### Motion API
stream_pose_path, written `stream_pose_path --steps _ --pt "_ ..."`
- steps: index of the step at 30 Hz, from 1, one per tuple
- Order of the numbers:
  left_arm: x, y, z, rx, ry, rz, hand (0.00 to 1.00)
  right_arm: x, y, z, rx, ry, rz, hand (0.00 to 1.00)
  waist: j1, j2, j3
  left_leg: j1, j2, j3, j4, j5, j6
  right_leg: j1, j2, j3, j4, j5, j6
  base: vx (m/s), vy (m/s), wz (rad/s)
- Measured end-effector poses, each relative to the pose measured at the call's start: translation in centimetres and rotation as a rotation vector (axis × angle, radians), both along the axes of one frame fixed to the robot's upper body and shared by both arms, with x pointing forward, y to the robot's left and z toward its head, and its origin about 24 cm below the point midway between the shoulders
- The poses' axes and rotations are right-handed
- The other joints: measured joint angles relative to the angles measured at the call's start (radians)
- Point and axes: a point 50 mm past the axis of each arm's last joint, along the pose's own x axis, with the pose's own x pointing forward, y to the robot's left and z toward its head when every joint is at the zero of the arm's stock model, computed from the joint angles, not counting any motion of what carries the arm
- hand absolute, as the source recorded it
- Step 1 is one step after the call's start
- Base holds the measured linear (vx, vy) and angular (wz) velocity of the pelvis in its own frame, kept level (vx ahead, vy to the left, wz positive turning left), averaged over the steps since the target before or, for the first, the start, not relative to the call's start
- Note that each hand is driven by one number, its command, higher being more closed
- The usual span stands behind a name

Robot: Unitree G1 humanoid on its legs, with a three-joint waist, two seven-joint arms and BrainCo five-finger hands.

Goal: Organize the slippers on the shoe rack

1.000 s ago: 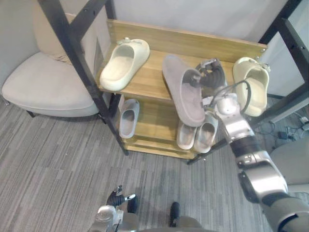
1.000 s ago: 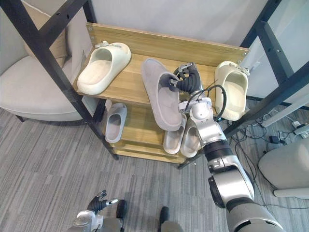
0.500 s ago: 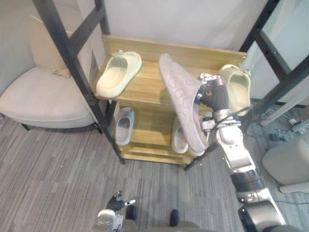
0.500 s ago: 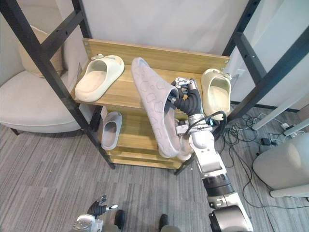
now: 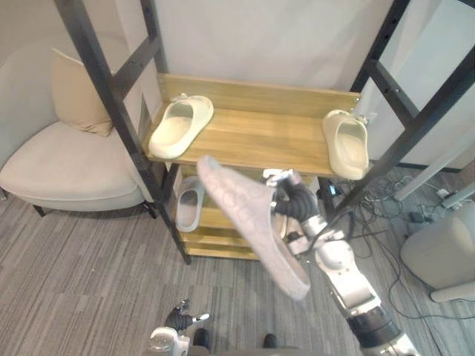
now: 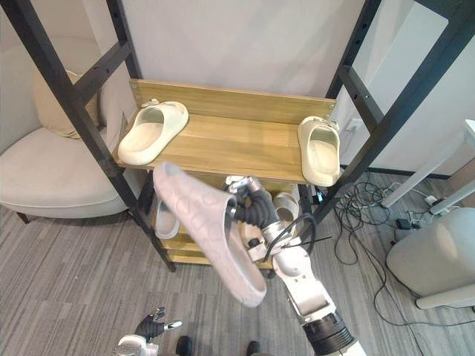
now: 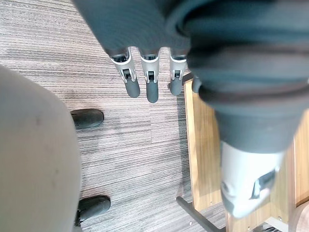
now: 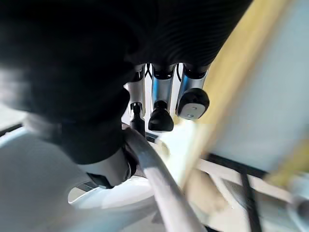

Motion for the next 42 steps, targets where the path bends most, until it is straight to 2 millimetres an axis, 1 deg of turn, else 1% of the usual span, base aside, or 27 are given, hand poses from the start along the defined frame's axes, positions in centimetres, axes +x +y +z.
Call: stream_pose_path --steps 1,2,3,4,5,6,7,9,11,13,14,15,17,19,21,22,23,24,25,26,28,30,32,35,37,39,42 --pt "0.5 -0.2 0.2 -0.003 -0.015 -0.003 0.0 0.3 0.0 0.0 -0.007 -0.001 -0.003 1.0 0.002 0.01 0.015 -0.032 0.003 -0.003 0.06 -0.023 -0.001 -0.017 0.003 0.0 0.029 -0.012 0.0 -0.15 0.004 0.13" --pt "1.7 -0.7 0.6 -0.014 -0.054 -0.012 0.0 1.1 0.0 0.4 -0.033 -0.021 -0.013 1.0 0.005 0.039 0.057 -0.115 0.014 -0.013 0.188 -0.074 -0.002 -0.071 0.01 -0.002 0.106 -0.045 -0.001 -0.19 0.008 0.12" --pt "2.6 -0.9 1.0 -0.023 -0.089 -0.014 0.0 1.9 0.2 0.8 -0.057 -0.043 -0.022 1.0 0.006 0.054 0.086 -0.174 0.018 -0.024 0.262 -0.099 -0.003 -0.125 0.013 -0.004 0.178 -0.07 -0.002 -0.21 0.003 0.14" --pt "3.1 -1.0 1.2 -0.028 -0.109 -0.011 0.0 2.5 0.2 1.2 -0.073 -0.059 -0.029 1.0 0.006 0.061 0.101 -0.215 0.02 -0.027 0.302 -0.111 -0.002 -0.169 0.012 -0.004 0.229 -0.089 -0.004 -0.24 -0.009 0.13" --pt "4.2 -1.0 1.8 -0.036 -0.152 -0.004 0.0 3.5 0.2 2.0 -0.1 -0.086 -0.039 1.0 0.009 0.063 0.135 -0.27 0.02 -0.029 0.365 -0.138 0.0 -0.232 0.007 0.0 0.307 -0.126 -0.003 -0.26 -0.016 0.09" --pt "5.1 -1.0 2.3 -0.04 -0.184 -0.003 0.0 4.1 0.0 2.5 -0.127 -0.108 -0.05 1.0 0.015 0.066 0.157 -0.311 0.02 -0.031 0.413 -0.16 -0.007 -0.274 0.005 0.002 0.359 -0.153 -0.004 -0.3 -0.015 0.04" --pt "5.8 -1.1 2.7 -0.048 -0.211 0.006 0.0 4.9 -0.4 3.2 -0.162 -0.134 -0.071 1.0 0.024 0.068 0.17 -0.367 0.022 -0.035 0.463 -0.173 -0.009 -0.329 0.005 0.003 0.41 -0.168 -0.002 -0.24 -0.007 -0.02" --pt "7.0 -1.0 3.6 -0.061 -0.266 0.023 0.0 5.8 -0.9 4.4 -0.192 -0.18 -0.103 1.0 0.028 0.068 0.189 -0.452 0.028 -0.035 0.543 -0.192 -0.006 -0.417 0.004 0.012 0.492 -0.189 -0.002 -0.18 0.002 -0.06" --pt "8.1 -0.9 4.3 -0.075 -0.313 0.041 0.0 6.3 -1.1 5.8 -0.198 -0.228 -0.124 1.0 0.03 0.067 0.207 -0.526 0.03 -0.03 0.63 -0.218 0.004 -0.499 0.001 0.029 0.589 -0.215 0.002 -0.13 0.014 -0.11" --pt "9.0 -0.8 5.1 -0.097 -0.364 0.096 0.0 6.7 -0.9 7.2 -0.18 -0.278 -0.143 1.0 0.028 0.067 0.22 -0.605 0.032 -0.025 0.739 -0.258 0.005 -0.588 -0.01 0.043 0.706 -0.254 0.001 -0.08 0.042 -0.11" --pt "9.2 -0.9 5.2 -0.105 -0.376 0.108 0.0 6.7 -0.9 7.5 -0.174 -0.289 -0.147 1.0 0.028 0.066 0.22 -0.624 0.033 -0.026 0.763 -0.267 0.005 -0.606 -0.01 0.045 0.731 -0.264 0.002 -0.05 0.037 -0.01" --pt "9.8 -0.9 5.8 -0.117 -0.413 0.134 0.0 6.8 -0.9 8.4 -0.164 -0.324 -0.157 1.0 0.028 0.068 0.223 -0.683 0.034 -0.032 0.83 -0.287 0.006 -0.66 -0.012 0.046 0.797 -0.289 0.003 -0.04 0.037 0.03" --pt "10.3 -1.1 6.6 -0.149 -0.465 0.124 0.0 7.0 -1.1 9.5 -0.16 -0.362 -0.182 1.0 0.043 0.077 0.227 -0.748 0.039 -0.043 0.91 -0.318 0.006 -0.722 -0.012 0.045 0.871 -0.32 0.003 -0.04 0.041 0.03" --pt "10.5 -2.0 7.4 -0.2 -0.524 0.132 0.0 7.3 -1.5 10.8 -0.159 -0.405 -0.215 1.0 0.08 0.092 0.224 -0.814 0.037 -0.045 0.985 -0.347 0.006 -0.79 -0.015 0.053 0.956 -0.355 0.003 -0.03 0.027 0.04" --pt "10.5 -1.9 8.1 -0.231 -0.586 0.182 0.0 7.5 -1.1 12.6 -0.136 -0.463 -0.227 1.0 0.093 0.102 0.222 -0.884 0.03 -0.055 1.041 -0.357 0.007 -0.853 -0.025 0.049 1.021 -0.38 0.003 -0.03 0.01 0.17" --pt "10.7 -1.7 8.3 -0.225 -0.595 0.212 0.0 7.5 -1.0 13.1 -0.132 -0.479 -0.23 1.0 0.093 0.101 0.222 -0.902 0.029 -0.057 1.051 -0.357 0.007 -0.87 -0.026 0.048 1.034 -0.383 0.004 -0.04 -0.013 0.25" --pt "11.6 -1.0 8.8 -0.199 -0.619 0.274 0.0 7.6 -0.6 15.0 -0.115 -0.538 -0.241 1.0 0.092 0.09 0.229 -0.961 0.028 -0.071 1.083 -0.357 0.006 -0.922 -0.026 0.043 1.071 -0.396 0.006 -0.05 -0.031 0.17" --pt "12.0 0.1 9.0 -0.157 -0.614 0.295 0.0 7.9 -0.6 16.6 -0.095 -0.581 -0.267 1.0 0.092 0.074 0.238 -1.009 0.029 -0.081 1.111 -0.358 -0.003 -0.968 -0.027 0.033 1.101 -0.407 0.003 -0.06 -0.036 0.13" --pt "11.9 0.8 8.6 -0.128 -0.581 0.304 0.0 8.3 -1.0 17.4 -0.083 -0.595 -0.303 1.0 0.093 0.059 0.246 -1.036 0.029 -0.086 1.13 -0.358 -0.01 -0.994 -0.027 0.028 1.123 -0.412 -0.001 -0.04 -0.038 0.06" --pt "11.4 1.4 7.9 -0.104 -0.531 0.316 0.0 8.8 -1.7 18.1 -0.063 -0.594 -0.363 1.0 0.093 0.039 0.258 -1.058 0.028 -0.091 1.146 -0.361 -0.015 -1.018 -0.027 0.029 1.146 -0.42 0.0 -0.02 -0.033 0.08" --pt "10.4 1.8 6.6 -0.08 -0.448 0.349 0.0 10.0 -3.4 18.8 -0.024 -0.555 -0.48 1.0 0.101 0.023 0.266 -1.093 0.023 -0.103 1.165 -0.36 -0.021 -1.047 -0.027 0.025 1.17 -0.426 -0.008 0.01 -0.038 0.12" --pt "10.3 1.6 6.5 -0.086 -0.435 0.362 0.0 10.9 -4.3 19.3 -0.002 -0.523 -0.566 1.0 0.111 0.023 0.266 -1.118 0.017 -0.108 1.173 -0.357 -0.025 -1.071 -0.029 0.024 1.186 -0.429 -0.014 0.02 -0.039 0.12" --pt "10.1 1.4 6.3 -0.084 -0.429 0.362 0.0 11.5 -4.5 19.9 0.0 -0.514 -0.614 1.0 0.121 0.023 0.266 -1.14 0.015 -0.108 1.173 -0.354 -0.031 -1.098 -0.031 0.023 1.195 -0.434 -0.014 0.02 -0.042 0.05" --pt "10.1 1.3 6.3 -0.082 -0.426 0.363 0.0 12.3 -5.1 20.7 0.015 -0.49 -0.672 1.0 0.125 0.024 0.266 -1.165 0.012 -0.125 1.173 -0.349 -0.04 -1.117 -0.033 0.01 1.199 -0.438 -0.022 0.03 -0.034 0.1" --pt "10.0 1.0 6.2 -0.079 -0.42 0.352 0.0 13.0 -6.6 21.1 0.042 -0.45 -0.752 1.0 0.129 0.024 0.265 -1.188 0.0 -0.146 1.173 -0.343 -0.052 -1.13 -0.045 -0.014 1.208 -0.443 -0.042 0.05 -0.044 0.24" --pt "10.0 0.9 6.1 -0.075 -0.417 0.346 0.0 13.4 -7.3 21.3 0.062 -0.419 -0.794 1.0 0.133 0.024 0.265 -1.198 -0.003 -0.153 1.173 -0.34 -0.058 -1.135 -0.052 -0.026 1.217 -0.452 -0.052 0.06 -0.057 0.2" --pt "10.0 0.9 6.1 -0.075 -0.416 0.346 0.0 13.9 -7.6 21.7 0.082 -0.389 -0.815 1.0 0.137 0.023 0.262 -1.21 -0.006 -0.16 1.171 -0.335 -0.066 -1.146 -0.061 -0.037 1.232 -0.463 -0.065 0.04 -0.052 0.14"
